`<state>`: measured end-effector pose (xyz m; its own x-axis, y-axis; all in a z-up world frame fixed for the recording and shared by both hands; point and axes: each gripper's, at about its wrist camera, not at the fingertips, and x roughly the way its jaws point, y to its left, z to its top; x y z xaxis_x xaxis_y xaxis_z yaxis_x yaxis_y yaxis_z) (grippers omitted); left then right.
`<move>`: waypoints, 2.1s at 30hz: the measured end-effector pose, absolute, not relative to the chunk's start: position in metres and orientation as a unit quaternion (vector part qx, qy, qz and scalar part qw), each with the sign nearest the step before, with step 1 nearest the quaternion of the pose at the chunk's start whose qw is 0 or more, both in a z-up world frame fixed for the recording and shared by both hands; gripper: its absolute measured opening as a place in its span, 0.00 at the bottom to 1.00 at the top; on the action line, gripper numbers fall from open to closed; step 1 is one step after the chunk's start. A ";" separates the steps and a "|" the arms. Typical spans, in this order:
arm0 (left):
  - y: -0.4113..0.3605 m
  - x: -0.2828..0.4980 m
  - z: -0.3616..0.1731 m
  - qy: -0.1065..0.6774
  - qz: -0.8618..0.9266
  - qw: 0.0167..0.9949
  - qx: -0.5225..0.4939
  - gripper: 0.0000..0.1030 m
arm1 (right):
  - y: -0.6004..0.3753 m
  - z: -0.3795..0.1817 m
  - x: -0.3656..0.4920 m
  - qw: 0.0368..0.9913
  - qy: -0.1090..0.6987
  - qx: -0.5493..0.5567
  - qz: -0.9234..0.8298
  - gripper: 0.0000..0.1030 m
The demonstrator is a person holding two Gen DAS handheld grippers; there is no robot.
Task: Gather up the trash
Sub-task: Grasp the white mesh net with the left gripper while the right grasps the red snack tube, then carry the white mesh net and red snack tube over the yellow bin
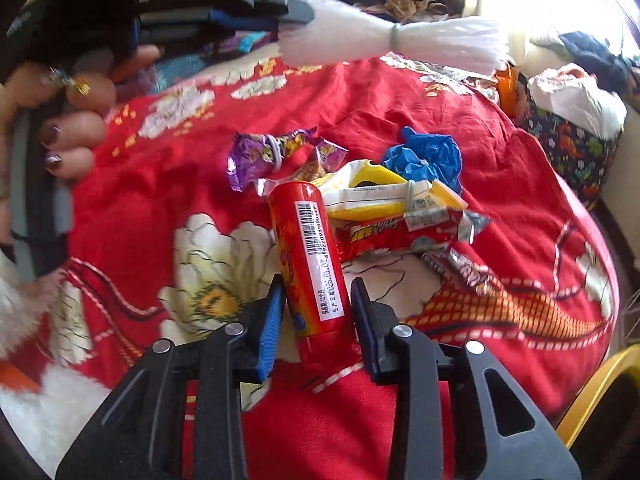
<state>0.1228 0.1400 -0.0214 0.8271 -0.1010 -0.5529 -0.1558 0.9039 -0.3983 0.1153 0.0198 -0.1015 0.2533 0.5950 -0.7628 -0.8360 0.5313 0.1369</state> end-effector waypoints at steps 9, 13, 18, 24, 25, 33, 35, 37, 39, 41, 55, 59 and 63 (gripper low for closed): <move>0.132 0.118 -0.015 0.292 0.006 0.933 -0.210 0.04 | -0.027 -0.092 0.104 0.787 0.415 0.001 0.456 0.29; 0.124 0.118 -0.015 0.296 -0.001 0.933 -0.204 0.04 | -0.040 -0.079 0.101 0.795 0.398 0.024 0.458 0.28; 0.111 0.117 -0.012 0.295 -0.015 0.935 -0.194 0.04 | -0.060 -0.060 0.097 0.811 0.374 0.039 0.449 0.28; 0.093 0.118 -0.010 0.298 -0.031 0.936 -0.183 0.04 | -0.084 -0.046 0.097 0.828 0.361 0.055 0.425 0.28; 0.091 0.118 -0.011 0.298 -0.034 0.936 -0.181 0.04 | -0.088 -0.044 0.098 0.831 0.359 0.058 0.421 0.28; 0.071 0.118 -0.007 0.299 -0.054 0.938 -0.169 0.04 | -0.119 -0.032 0.100 0.849 0.345 0.083 0.392 0.28; 0.066 0.118 -0.006 0.300 -0.059 0.937 -0.167 0.04 | -0.125 -0.030 0.101 0.853 0.342 0.089 0.384 0.28; 0.061 0.118 -0.005 0.300 -0.063 0.937 -0.165 0.04 | -0.132 -0.028 0.101 0.856 0.340 0.095 0.377 0.28; 0.055 0.118 -0.005 0.300 -0.067 0.938 -0.160 0.04 | -0.139 -0.026 0.101 0.860 0.336 0.101 0.371 0.28; 0.052 0.119 -0.004 0.301 -0.072 0.938 -0.158 0.04 | -0.145 -0.024 0.101 0.864 0.332 0.106 0.364 0.28; 0.023 0.117 -0.001 0.304 -0.096 0.938 -0.137 0.04 | -0.188 -0.011 0.103 0.884 0.311 0.135 0.321 0.28; 0.016 0.116 0.000 0.305 -0.103 0.937 -0.133 0.04 | -0.199 -0.009 0.103 0.889 0.308 0.142 0.308 0.28; 0.009 0.117 0.000 0.305 -0.108 0.937 -0.129 0.04 | -0.209 -0.008 0.102 0.894 0.302 0.148 0.296 0.28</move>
